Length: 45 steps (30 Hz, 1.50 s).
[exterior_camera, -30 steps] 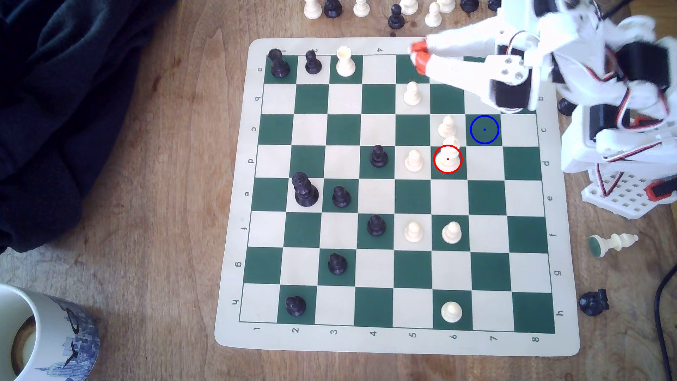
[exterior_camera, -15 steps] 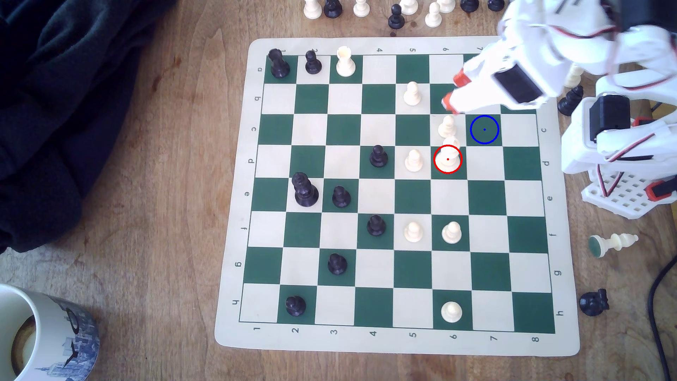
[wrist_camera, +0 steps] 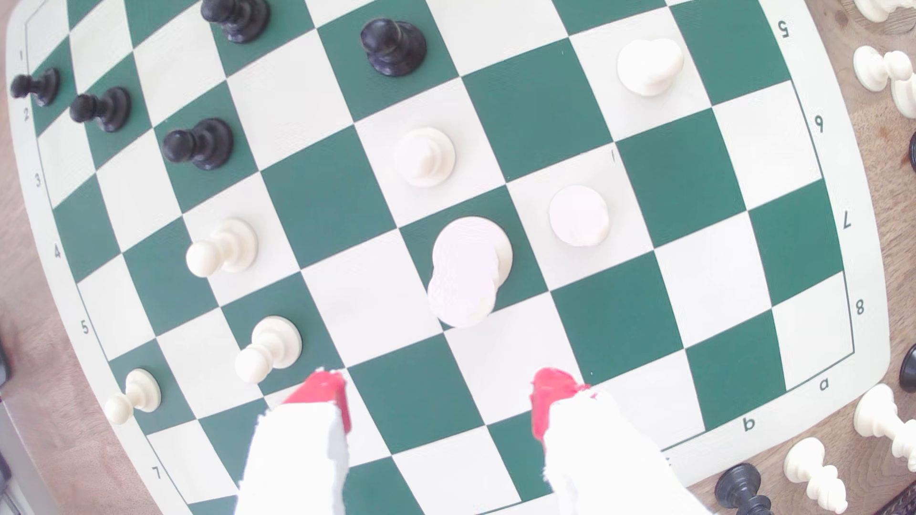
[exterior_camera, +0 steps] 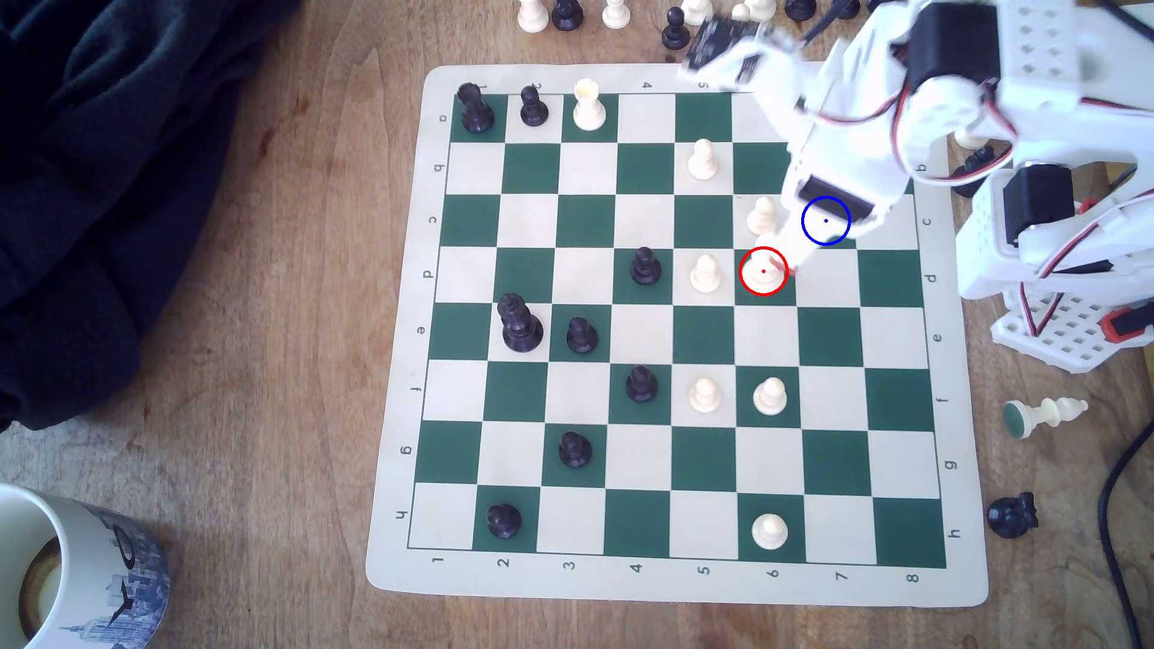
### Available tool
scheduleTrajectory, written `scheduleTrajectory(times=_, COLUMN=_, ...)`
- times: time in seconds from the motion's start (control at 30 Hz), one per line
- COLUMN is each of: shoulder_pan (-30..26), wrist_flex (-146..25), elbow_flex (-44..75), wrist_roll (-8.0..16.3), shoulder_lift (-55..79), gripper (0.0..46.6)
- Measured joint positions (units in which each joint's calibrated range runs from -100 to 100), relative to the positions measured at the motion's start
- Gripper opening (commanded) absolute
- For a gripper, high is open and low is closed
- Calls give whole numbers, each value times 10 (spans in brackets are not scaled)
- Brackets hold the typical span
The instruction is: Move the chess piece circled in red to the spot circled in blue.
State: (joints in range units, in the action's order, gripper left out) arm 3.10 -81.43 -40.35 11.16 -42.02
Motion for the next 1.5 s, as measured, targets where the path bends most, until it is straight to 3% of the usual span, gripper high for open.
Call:
scheduleTrajectory(times=0.67, shoulder_pan=-9, wrist_flex=65, elbow_flex=-34, wrist_roll=-9, shoulder_lift=113, gripper=201)
scheduleTrajectory(times=1.3, shoulder_pan=-9, wrist_flex=139, elbow_flex=-63, wrist_roll=-9, shoulder_lift=127, gripper=185)
scheduleTrajectory(times=1.5, shoulder_pan=-9, wrist_flex=144, elbow_flex=-63, wrist_roll=-9, shoulder_lift=127, gripper=127)
